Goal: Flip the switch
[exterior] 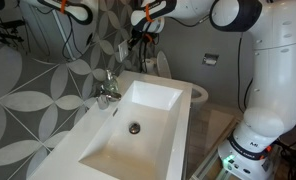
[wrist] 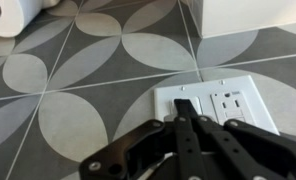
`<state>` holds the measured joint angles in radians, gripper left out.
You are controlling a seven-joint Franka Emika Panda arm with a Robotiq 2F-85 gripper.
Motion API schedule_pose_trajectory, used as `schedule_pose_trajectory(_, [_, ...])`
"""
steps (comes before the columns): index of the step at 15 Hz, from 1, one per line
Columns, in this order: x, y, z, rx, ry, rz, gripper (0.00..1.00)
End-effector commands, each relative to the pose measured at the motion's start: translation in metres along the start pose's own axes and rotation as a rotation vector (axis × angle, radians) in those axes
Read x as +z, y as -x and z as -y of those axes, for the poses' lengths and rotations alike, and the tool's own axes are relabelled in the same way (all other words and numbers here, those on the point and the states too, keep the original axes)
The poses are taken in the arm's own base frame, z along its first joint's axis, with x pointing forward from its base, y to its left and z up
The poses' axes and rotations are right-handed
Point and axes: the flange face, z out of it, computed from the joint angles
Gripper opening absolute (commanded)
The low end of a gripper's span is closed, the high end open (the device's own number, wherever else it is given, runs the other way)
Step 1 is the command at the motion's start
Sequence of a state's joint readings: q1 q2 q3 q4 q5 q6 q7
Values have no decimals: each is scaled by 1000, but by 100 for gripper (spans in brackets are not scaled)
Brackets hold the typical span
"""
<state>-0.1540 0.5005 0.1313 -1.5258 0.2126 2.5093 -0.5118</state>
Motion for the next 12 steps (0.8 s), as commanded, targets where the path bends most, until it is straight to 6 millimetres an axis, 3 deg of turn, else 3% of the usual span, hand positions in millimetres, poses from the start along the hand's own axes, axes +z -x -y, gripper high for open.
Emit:
schedule_pose_trajectory(1, [-37, 7, -6, 89, 36, 154, 26])
schedule_pose_trajectory(2, [-50, 11, -5, 112, 27, 214, 27])
schedule_pose_trajectory(5, [-100, 22, -1, 197, 67, 367, 46])
schedule_pose_trajectory(9, [-165, 41, 26, 325, 75, 545, 74])
schedule_pose_trajectory(12, [-198, 51, 42, 403, 89, 605, 95])
